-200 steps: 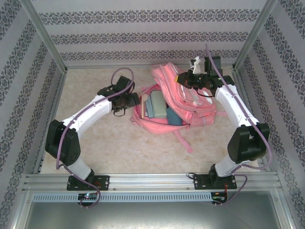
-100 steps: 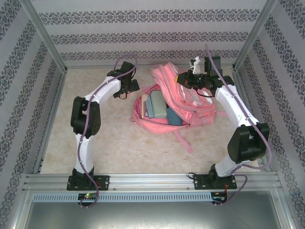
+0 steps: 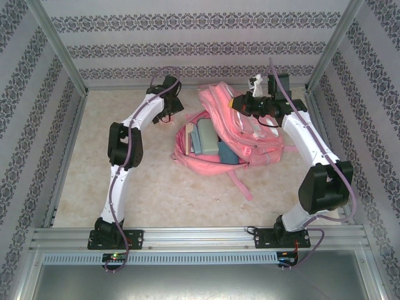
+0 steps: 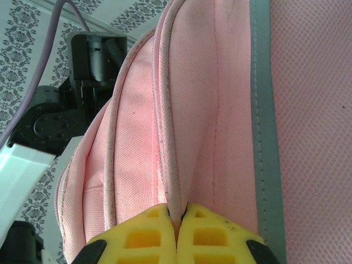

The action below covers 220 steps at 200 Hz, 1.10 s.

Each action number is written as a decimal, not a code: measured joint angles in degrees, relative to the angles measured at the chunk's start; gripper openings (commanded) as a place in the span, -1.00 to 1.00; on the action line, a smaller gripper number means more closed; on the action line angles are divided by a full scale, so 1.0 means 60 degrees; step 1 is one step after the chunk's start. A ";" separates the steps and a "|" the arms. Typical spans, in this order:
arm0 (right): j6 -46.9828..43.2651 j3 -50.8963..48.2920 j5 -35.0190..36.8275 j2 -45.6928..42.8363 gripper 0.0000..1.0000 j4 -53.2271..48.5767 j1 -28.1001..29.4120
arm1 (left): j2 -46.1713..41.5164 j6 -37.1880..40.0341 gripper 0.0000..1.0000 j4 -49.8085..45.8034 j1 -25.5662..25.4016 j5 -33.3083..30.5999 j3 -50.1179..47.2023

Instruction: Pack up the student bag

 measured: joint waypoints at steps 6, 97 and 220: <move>0.0000 0.0000 0.0000 0.0004 -1.00 -0.0004 0.0000 | 0.0109 -0.0098 0.99 -0.0058 0.0000 -0.0073 0.0113; 0.0000 0.0000 -0.0055 0.0084 -1.00 0.0000 0.0044 | 0.0659 -0.0448 0.60 -0.0670 0.0200 -0.0270 0.0219; 0.0029 0.0000 -0.0066 0.0098 -1.00 0.0004 0.0040 | -0.1920 0.0557 0.44 0.0186 -0.0022 0.0634 -0.2816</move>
